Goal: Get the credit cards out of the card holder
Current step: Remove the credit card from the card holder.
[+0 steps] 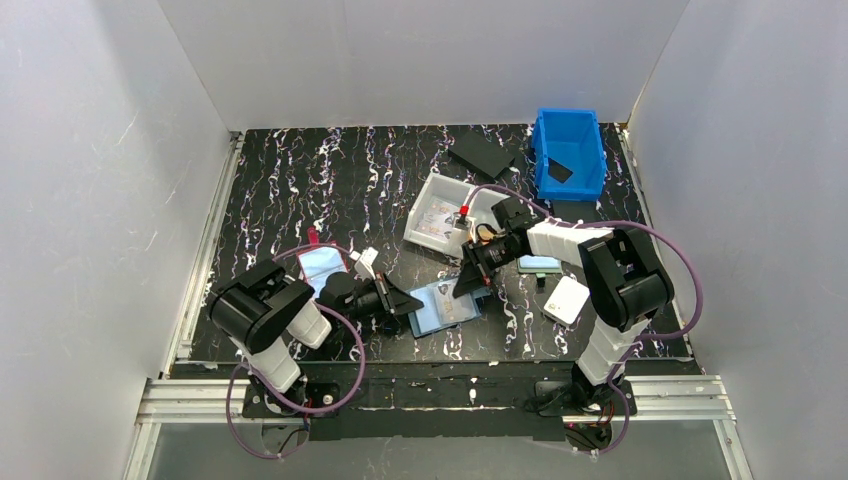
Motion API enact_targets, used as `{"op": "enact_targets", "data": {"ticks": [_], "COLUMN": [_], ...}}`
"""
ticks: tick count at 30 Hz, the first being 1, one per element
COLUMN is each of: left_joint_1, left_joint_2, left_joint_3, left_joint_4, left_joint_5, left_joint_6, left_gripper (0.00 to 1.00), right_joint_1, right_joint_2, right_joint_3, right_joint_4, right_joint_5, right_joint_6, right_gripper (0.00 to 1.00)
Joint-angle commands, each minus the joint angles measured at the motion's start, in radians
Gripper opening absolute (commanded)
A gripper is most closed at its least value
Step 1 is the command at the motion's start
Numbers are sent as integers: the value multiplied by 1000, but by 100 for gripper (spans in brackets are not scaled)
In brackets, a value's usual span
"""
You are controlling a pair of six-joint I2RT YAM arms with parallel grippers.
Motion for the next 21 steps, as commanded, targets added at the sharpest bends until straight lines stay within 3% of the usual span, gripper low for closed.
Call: {"op": "enact_targets", "data": {"ticks": [1,4,10,12,19,21], "left_joint_1": [19,43,54,54,45,43], "left_joint_2": [45,59,-74,-192,-820,-1021], "left_joint_3": [-1,-19,-55,-57,0,9], "left_joint_4": [33,10,-172,-290,-951,-1062], "left_joint_5": [33,8,-70,-88,-252,-302], "left_joint_6": [-3,-18,5,38,243,289], "left_gripper": [0,0,22,31,34,42], "right_joint_1": [-7,-23,-58,-62,-94,-105], "right_joint_2": [-21,-32,-87,-98,-135,-153], "right_joint_3": [62,95,115,127,129,125], "right_joint_4": [-70,-143,-249,-291,-340,-338], "right_joint_5": [84,135,84,43,-84,-111], "right_joint_6": [-63,-140,-271,-319,-374,-380], "right_gripper": [1,1,1,1,1,1]}}
